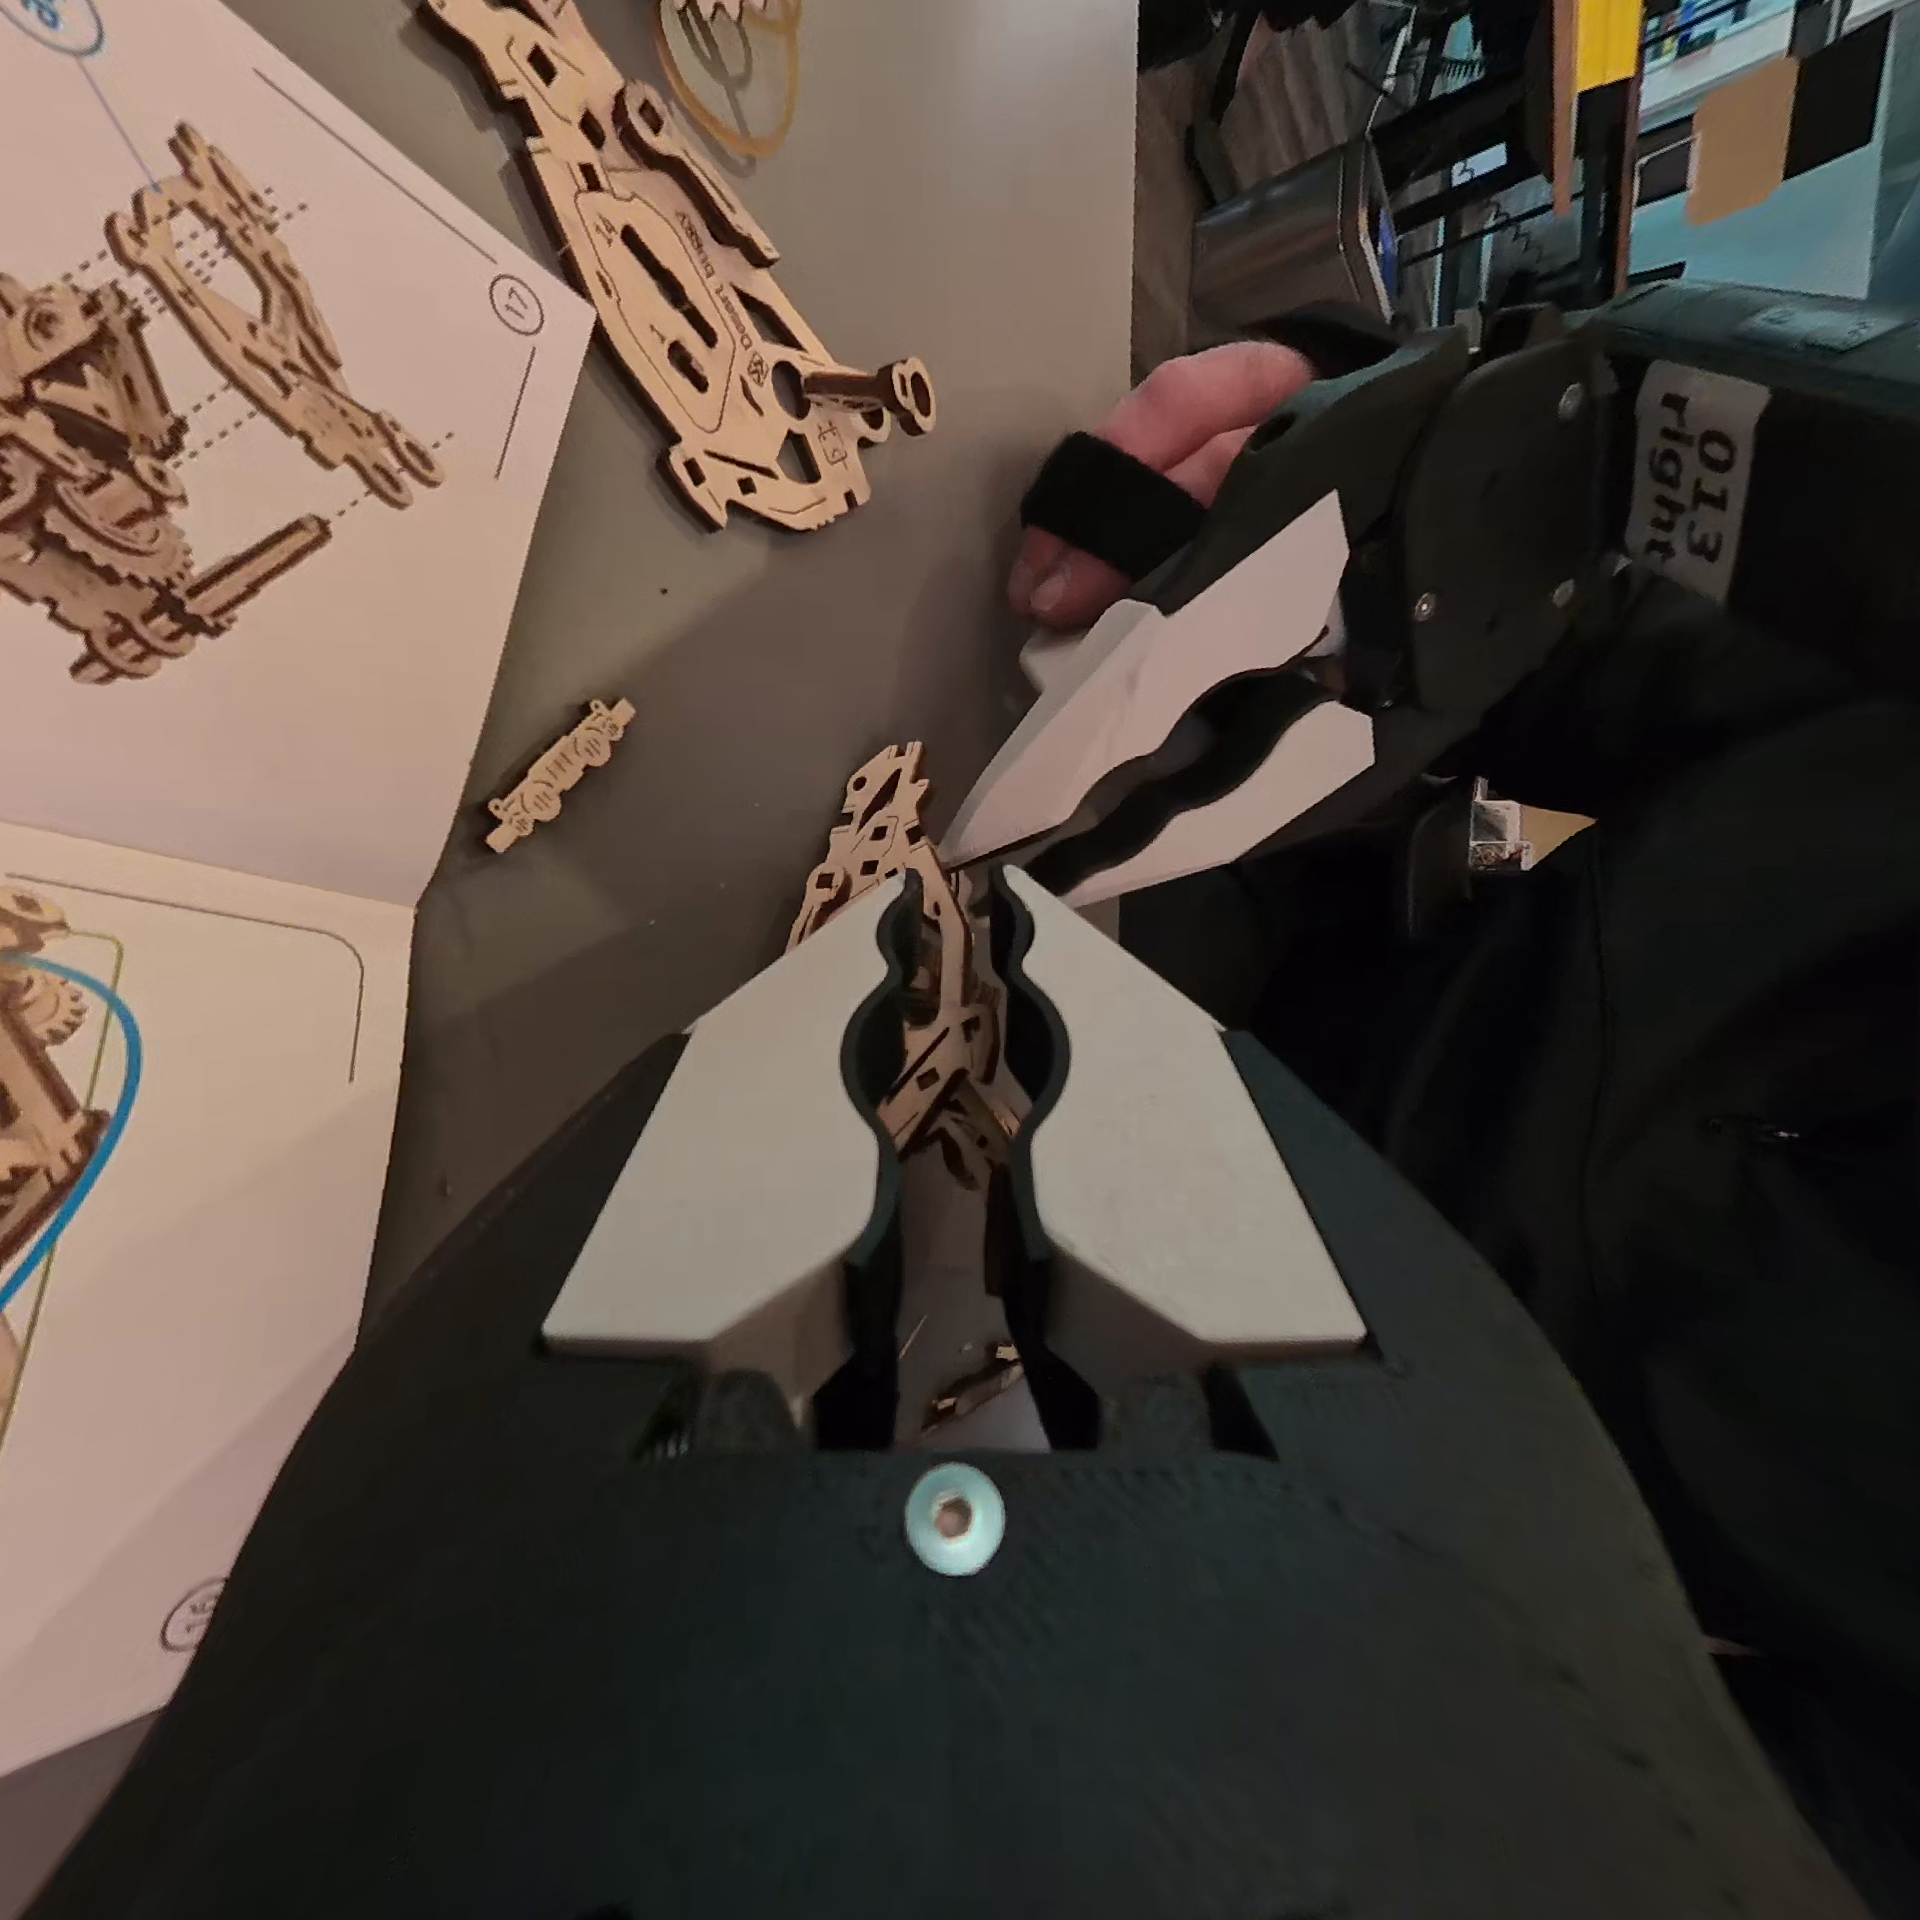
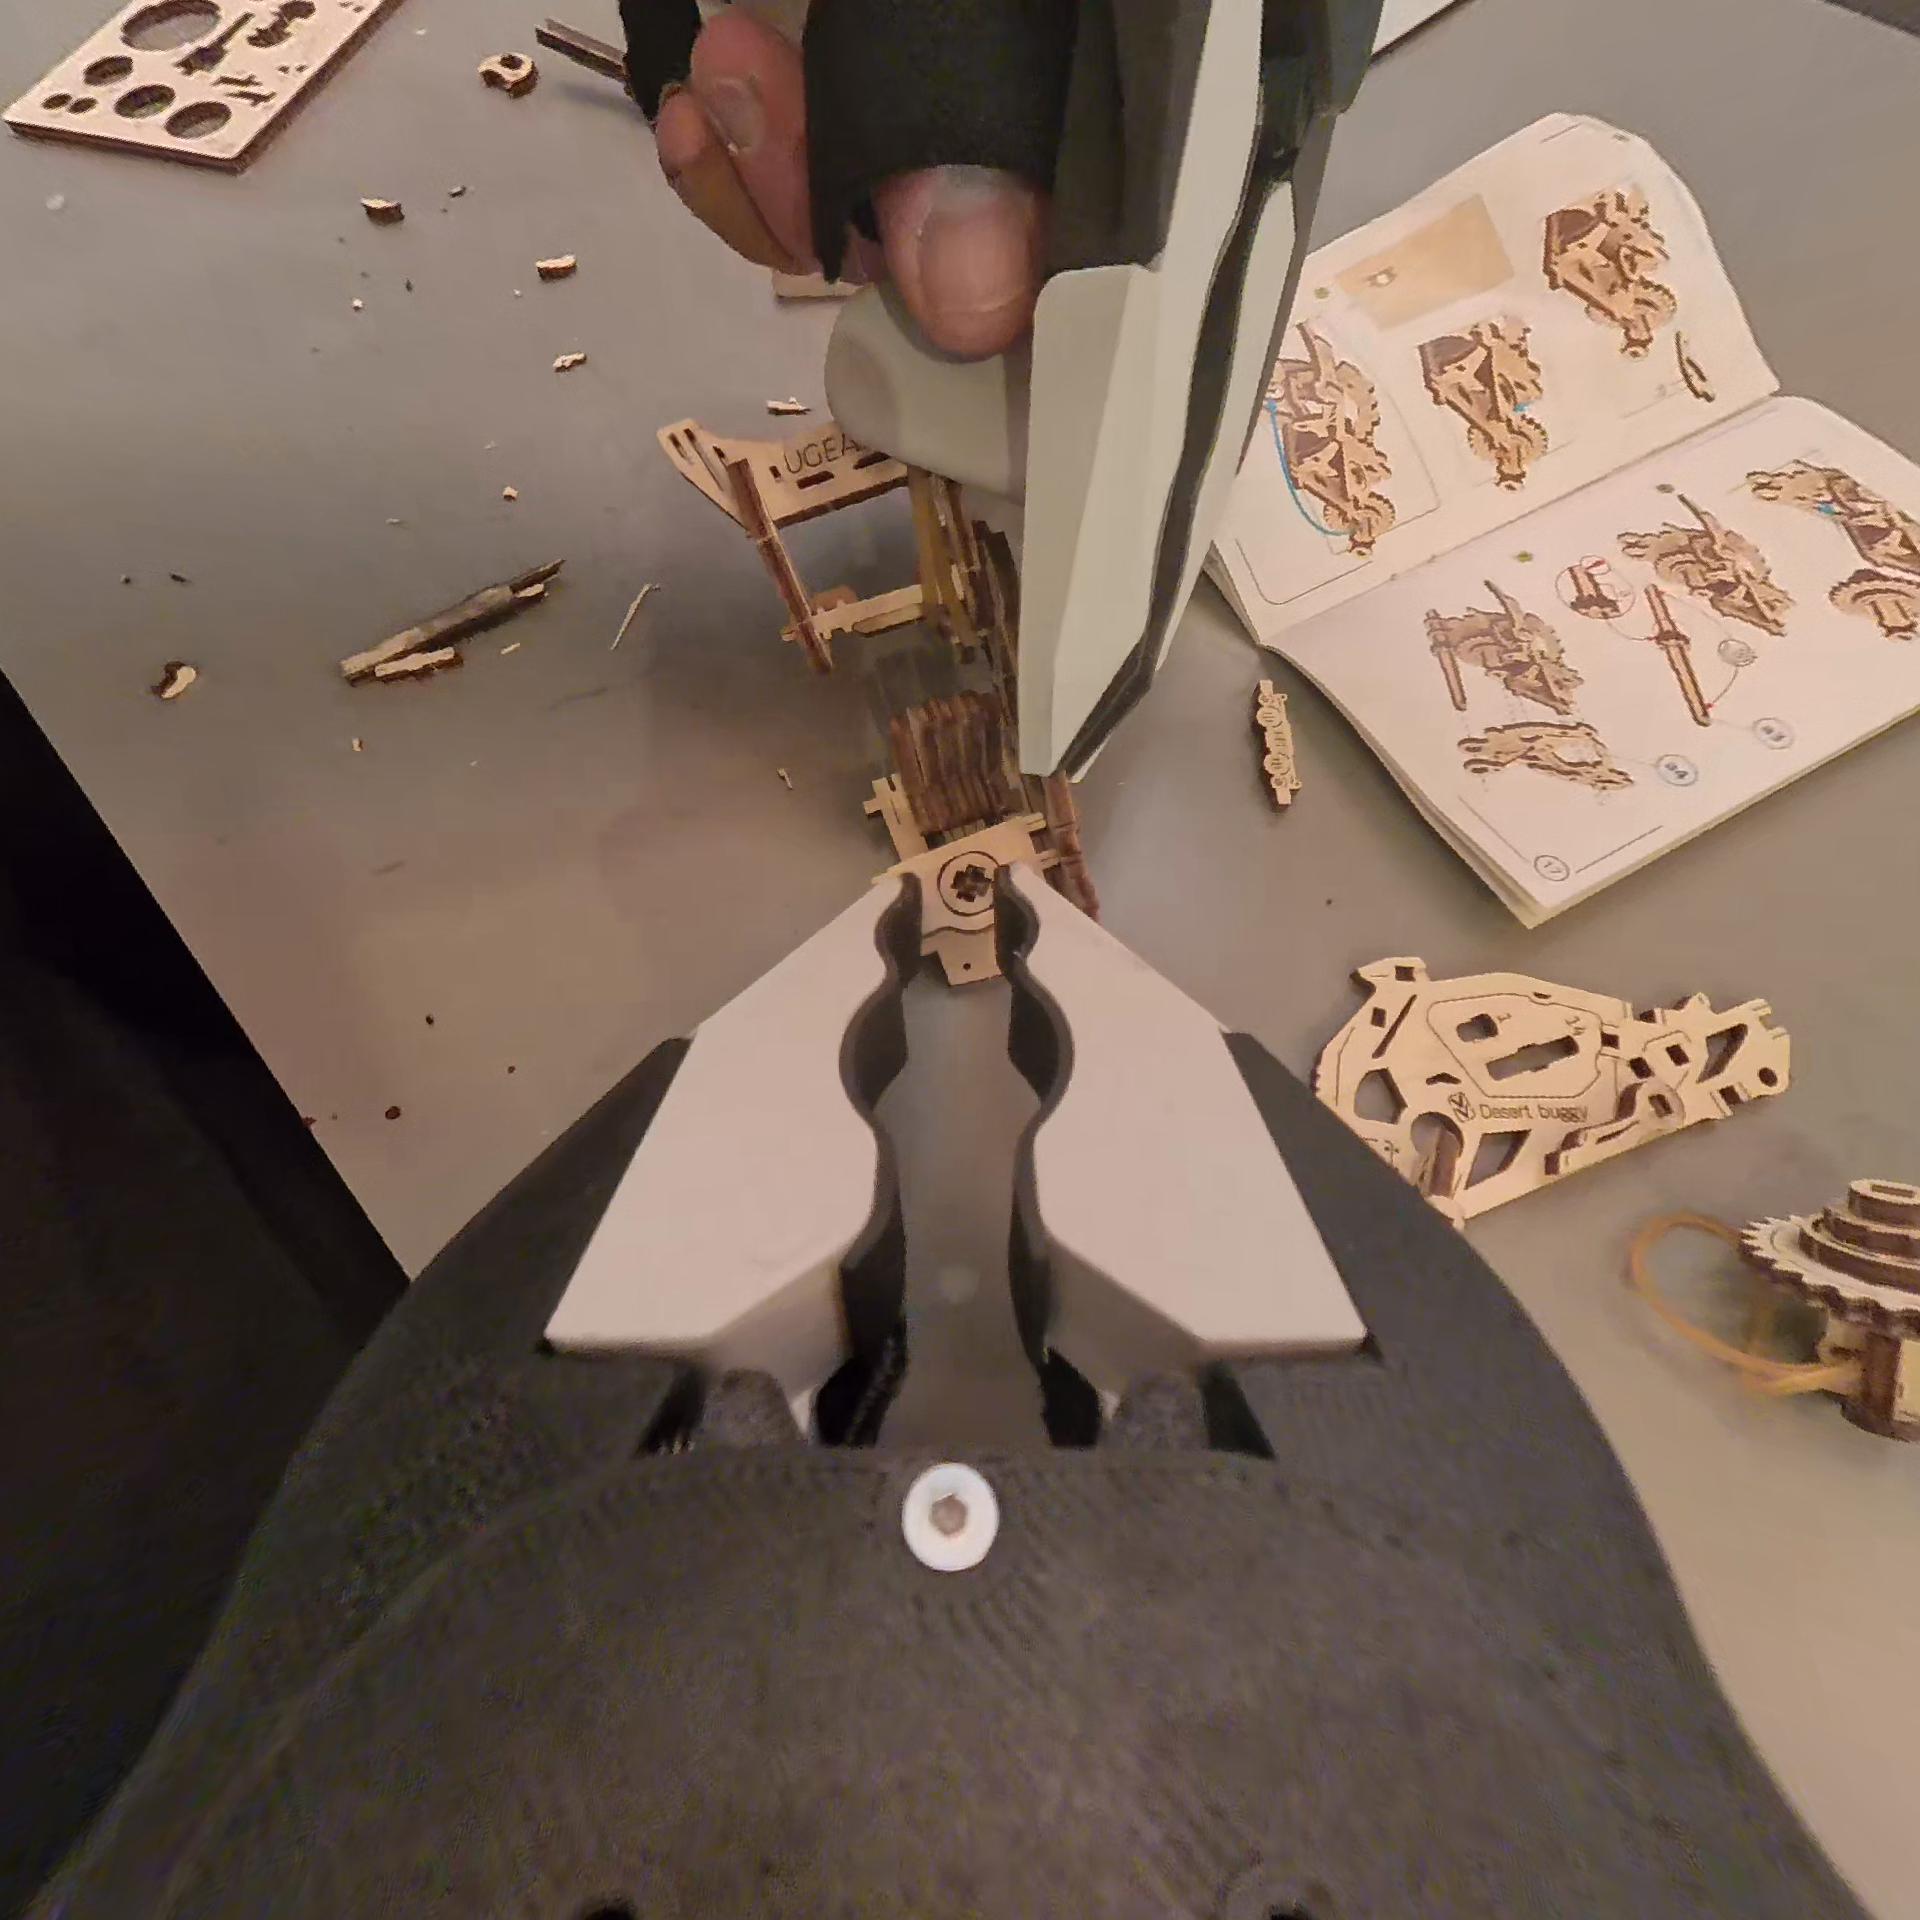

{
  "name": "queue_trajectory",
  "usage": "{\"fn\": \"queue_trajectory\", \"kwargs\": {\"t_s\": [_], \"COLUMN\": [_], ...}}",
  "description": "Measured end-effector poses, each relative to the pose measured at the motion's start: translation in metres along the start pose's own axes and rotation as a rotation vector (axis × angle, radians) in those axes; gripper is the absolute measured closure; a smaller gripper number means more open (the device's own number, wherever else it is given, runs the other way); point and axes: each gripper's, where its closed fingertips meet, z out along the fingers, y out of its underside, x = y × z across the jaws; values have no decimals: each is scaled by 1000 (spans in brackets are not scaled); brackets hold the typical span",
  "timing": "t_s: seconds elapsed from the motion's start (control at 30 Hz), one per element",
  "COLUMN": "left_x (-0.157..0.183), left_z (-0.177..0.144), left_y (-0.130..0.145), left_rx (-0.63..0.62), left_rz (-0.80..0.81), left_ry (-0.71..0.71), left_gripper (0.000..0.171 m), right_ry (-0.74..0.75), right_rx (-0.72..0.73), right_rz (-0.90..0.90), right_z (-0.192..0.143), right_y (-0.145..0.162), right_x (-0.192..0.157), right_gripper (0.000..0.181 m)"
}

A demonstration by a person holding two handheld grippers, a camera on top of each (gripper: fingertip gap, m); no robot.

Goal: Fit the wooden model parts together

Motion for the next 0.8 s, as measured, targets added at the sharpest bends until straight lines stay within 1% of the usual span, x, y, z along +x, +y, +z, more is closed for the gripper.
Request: {"fn": "queue_trajectory", "kwargs": {"t_s": [0.1,0.27,0.3,0.43,0.63,0.67,0.8], "left_x": [0,-1,-2,-2,-2,-2,-2], "left_z": [0,-1,-1,-1,-1,-1,-2], "left_y": [0,0,0,0,-1,-1,-4], "left_rx": [-2,-8,-11,-10,-14,-13,1], "left_rz": [4,4,7,8,8,7,14], "left_ry": [-3,-6,-12,-12,-9,-8,-13], "left_gripper": [162,163,167,167,168,169,163], "right_ry": [5,42,41,91,146,161,159], "right_rx": [-16,-45,-48,-75,-93,-92,-98], "right_rz": [-45,-205,-234,-341,-417,-415,-352], "right_z": [0,1,1,2,4,5,6], "right_y": [-1,1,1,3,3,3,5], "right_x": [-3,-6,-8,-6,-2,-1,2], "right_gripper": [164,158,154,148,150,153,154]}}
